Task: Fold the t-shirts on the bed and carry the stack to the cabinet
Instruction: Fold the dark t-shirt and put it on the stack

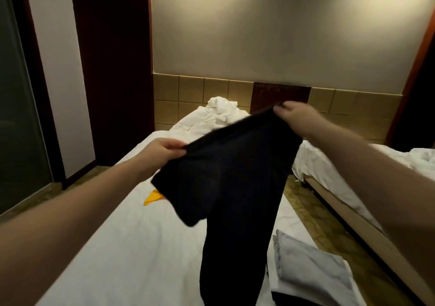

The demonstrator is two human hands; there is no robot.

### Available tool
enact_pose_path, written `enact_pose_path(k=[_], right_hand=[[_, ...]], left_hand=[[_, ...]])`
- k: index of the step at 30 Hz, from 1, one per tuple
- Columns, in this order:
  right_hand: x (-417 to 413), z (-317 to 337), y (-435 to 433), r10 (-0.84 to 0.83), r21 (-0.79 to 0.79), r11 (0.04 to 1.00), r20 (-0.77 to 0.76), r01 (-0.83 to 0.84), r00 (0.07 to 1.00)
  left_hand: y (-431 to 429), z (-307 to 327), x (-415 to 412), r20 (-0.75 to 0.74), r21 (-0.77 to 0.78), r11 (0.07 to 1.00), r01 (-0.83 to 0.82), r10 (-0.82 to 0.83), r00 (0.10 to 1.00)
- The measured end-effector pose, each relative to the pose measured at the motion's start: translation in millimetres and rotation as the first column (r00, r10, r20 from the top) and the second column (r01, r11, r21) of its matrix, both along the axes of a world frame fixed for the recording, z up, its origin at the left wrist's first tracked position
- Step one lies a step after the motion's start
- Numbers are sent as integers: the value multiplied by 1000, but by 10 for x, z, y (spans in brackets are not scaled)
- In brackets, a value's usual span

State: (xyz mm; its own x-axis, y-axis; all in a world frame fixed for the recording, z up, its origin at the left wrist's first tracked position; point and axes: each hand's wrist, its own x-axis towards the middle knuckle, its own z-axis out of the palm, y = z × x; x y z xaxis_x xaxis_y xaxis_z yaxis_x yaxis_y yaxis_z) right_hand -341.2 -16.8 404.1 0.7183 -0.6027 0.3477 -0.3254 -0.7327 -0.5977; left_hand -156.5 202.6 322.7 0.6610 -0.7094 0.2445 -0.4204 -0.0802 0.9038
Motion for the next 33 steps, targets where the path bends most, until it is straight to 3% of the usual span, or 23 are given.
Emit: enact_pose_path(k=[2,5,7,9,11,13,15,17,20,25,27,29,30,31,33], right_hand=[[127,-242,18,-48,-139,989,52,55,997],[180,-211,52,-43,-140,985,359,100,932],[190,-116,83,-3,-216,974,289,69,957],[193,14,85,40,-249,968,287,34,957],[143,131,111,108,-170,982,178,-78,978],[68,188,136,234,55,971,-8,-234,972],[8,220,169,335,272,913,-74,-304,939],[-13,228,157,392,349,888,-232,-300,890],[-44,234,96,357,364,901,-307,-238,882],[-100,192,61,269,152,950,38,-271,962],[-89,202,97,274,11,961,97,-277,957],[-74,262,116,248,-69,969,312,-239,917],[-56,299,103,234,-72,972,385,-224,893],[-45,325,112,238,-96,971,348,-218,907],[-9,243,129,237,-244,940,-30,-237,971]], left_hand=[[-4,19,42,100,44,997,-56,51,994],[26,254,101,132,-120,990,-75,91,987],[84,337,151,374,-12,985,-175,166,913],[138,395,217,506,8,966,-260,220,834],[199,492,213,534,42,957,-288,223,816],[214,571,199,547,96,944,-316,215,809],[172,606,176,460,99,962,-256,184,869],[158,574,129,361,98,978,-185,138,922],[219,517,166,418,86,979,-186,134,898],[315,575,203,449,-90,985,-151,175,876],[324,667,196,445,-177,968,-176,239,863],[305,723,193,388,-240,953,-184,268,882],[277,707,184,376,-193,967,-164,227,898],[229,653,162,401,-38,989,-143,146,904],[161,505,155,444,243,957,-159,36,896]])
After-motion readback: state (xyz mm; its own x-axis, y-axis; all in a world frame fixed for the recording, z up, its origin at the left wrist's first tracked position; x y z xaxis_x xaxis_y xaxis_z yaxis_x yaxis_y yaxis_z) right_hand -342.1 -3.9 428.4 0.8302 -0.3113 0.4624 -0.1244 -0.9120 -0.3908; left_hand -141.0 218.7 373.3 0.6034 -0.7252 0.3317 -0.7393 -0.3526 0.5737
